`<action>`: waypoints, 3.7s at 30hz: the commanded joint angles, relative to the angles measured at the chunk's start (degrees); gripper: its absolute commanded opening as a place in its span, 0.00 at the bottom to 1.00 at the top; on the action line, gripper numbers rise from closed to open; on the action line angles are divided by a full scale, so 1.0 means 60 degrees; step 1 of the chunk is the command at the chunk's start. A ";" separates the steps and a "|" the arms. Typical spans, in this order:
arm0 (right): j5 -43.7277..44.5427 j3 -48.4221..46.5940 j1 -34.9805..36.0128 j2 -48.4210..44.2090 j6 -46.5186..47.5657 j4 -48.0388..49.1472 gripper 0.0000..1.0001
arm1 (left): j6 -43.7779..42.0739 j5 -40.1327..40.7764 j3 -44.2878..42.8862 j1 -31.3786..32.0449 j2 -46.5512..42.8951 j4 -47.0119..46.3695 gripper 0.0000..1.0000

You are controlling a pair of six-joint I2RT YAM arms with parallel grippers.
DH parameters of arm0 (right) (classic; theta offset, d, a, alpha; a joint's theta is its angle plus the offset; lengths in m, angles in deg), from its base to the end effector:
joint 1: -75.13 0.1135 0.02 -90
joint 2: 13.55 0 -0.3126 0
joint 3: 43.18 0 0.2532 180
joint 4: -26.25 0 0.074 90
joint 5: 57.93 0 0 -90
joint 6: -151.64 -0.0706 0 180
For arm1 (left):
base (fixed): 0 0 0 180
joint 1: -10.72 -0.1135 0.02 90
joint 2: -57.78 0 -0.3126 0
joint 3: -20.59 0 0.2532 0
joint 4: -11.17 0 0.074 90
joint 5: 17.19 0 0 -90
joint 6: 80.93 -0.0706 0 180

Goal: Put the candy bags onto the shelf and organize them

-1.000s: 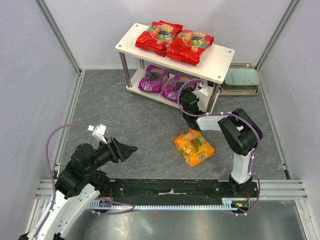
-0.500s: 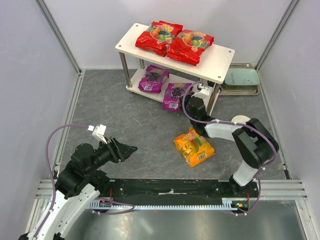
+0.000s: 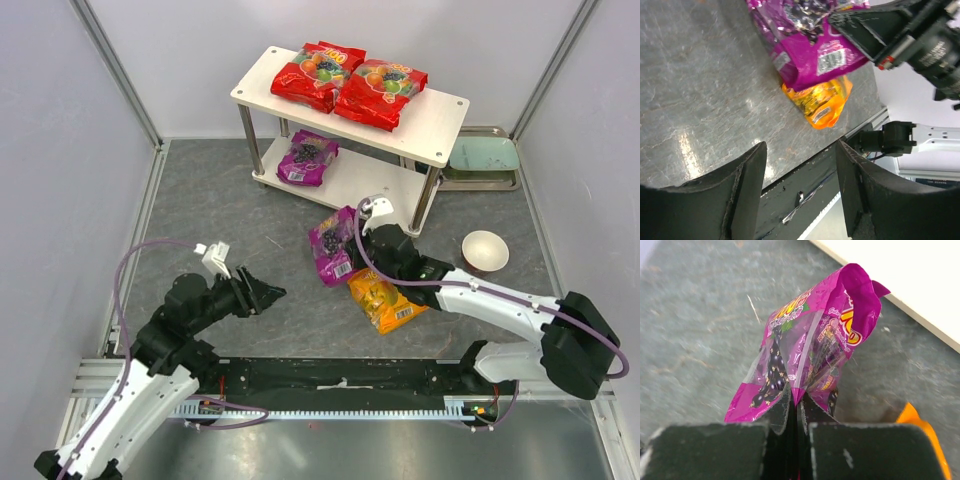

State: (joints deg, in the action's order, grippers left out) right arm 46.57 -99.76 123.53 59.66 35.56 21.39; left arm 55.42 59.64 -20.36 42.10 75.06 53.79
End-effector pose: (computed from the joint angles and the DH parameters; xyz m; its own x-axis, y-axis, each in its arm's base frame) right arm 0.2156 0.2162 0.2882 -0.4687 0.1131 -0.8761 -0.4044 0.8542 0.3267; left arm 0.0671 -0.0598 0.2617 -0.6913 -0.4036 -0.5993 0.2764 0.6187 -0.7354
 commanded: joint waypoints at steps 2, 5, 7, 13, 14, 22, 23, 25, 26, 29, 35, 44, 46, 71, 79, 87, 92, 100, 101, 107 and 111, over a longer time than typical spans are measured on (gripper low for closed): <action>0.1783 -0.0281 0.0546 -0.0628 0.1285 -0.1458 0.00 | 0.0887 -0.0895 0.1227 0.0044 0.0592 -0.1901 0.63; 0.2502 -0.0369 0.0824 -0.0717 0.1666 -0.1927 0.00 | 0.1006 -0.0955 0.1697 0.0044 0.0753 -0.2546 0.61; 0.2520 -0.0500 0.1043 -0.0659 0.1929 -0.2030 0.00 | 0.1021 -0.0940 0.1859 0.0044 0.1045 -0.3028 0.60; 0.3763 -0.1598 0.2432 0.0760 0.3013 -0.2717 0.00 | 0.0874 -0.1174 0.2138 0.0044 0.2565 -0.4345 0.59; 0.3939 -0.1774 0.2581 0.1197 0.3276 -0.2806 0.00 | 0.0845 -0.1203 0.2196 0.0044 0.2744 -0.4537 0.59; 0.4043 -0.2771 0.3592 0.2622 0.3337 -0.2778 0.04 | 0.0698 -0.1233 0.2460 0.0044 0.4632 -0.6281 0.58; 0.4072 -0.2830 0.3651 0.2753 0.3293 -0.2748 0.04 | 0.0669 -0.1276 0.2519 0.0044 0.5012 -0.6558 0.58; 0.3941 -0.2859 0.3826 0.2813 0.3162 -0.2617 0.05 | 0.0625 -0.1335 0.2665 0.0044 0.5395 -0.6852 0.57; 0.3868 -0.2859 0.3856 0.2813 0.3118 -0.2573 0.06 | 0.0625 -0.1364 0.2724 0.0044 0.5716 -0.6999 0.56; 0.3547 -0.2801 0.3945 0.2667 0.2781 -0.2397 0.11 | 0.0654 -0.1350 0.2987 0.0059 0.6084 -0.7497 0.54; 0.2404 -0.2465 0.4018 0.2476 0.2137 -0.1621 0.20 | 0.0684 -0.1277 0.3237 0.0059 0.6729 -0.8142 0.53; 0.0646 -0.1996 0.4208 0.2549 0.0965 -0.0113 0.29 | 0.0713 -0.1277 0.3398 0.0132 0.7637 -0.8859 0.51; 0.0223 -0.1835 0.4238 0.2535 0.0497 0.0355 0.30 | 0.0815 -0.1277 0.3587 0.0132 0.7653 -0.8948 0.51; -0.2628 0.0203 0.4223 -0.0670 -0.1661 0.2956 0.47 | 0.2456 -0.0838 0.4703 0.0147 0.0425 -0.3537 0.49; 0.4758 0.0245 0.3682 -0.3104 -0.2153 -0.2950 0.55 | 0.2617 -0.0339 0.4555 0.0147 -0.1445 -0.1639 0.48; 0.3489 0.0847 0.1749 -0.2551 -0.2362 -0.3393 0.59 | 0.2018 -0.0412 0.3956 0.0147 0.0165 -0.2502 0.47; 0.2843 0.0686 0.1134 -0.1715 -0.1864 -0.3085 0.65 | 0.1856 -0.0530 0.3691 0.0147 0.0885 -0.2972 0.46; 0.0735 0.1403 0.0342 -0.1084 -0.1878 -0.1665 0.65 | 0.1973 -0.0559 0.3823 0.0147 0.0592 -0.3001 0.46; 0.0544 0.1447 0.0240 -0.1025 -0.1863 -0.1591 0.65 | 0.1987 -0.0559 0.3852 0.0147 0.0563 -0.3001 0.46; -0.0585 0.1726 0.0048 -0.0528 -0.1878 -0.0551 0.56 | 0.1987 -0.0574 0.3926 0.0147 0.0504 -0.2987 0.46; -0.0893 0.1667 0.0019 -0.0380 -0.1878 -0.0404 0.20 | 0.1987 -0.0574 0.3969 0.0147 0.0490 -0.3001 0.46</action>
State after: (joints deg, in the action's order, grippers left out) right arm 45.46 -89.46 123.99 56.90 24.39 14.41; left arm 68.33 56.77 3.73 42.73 78.53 34.22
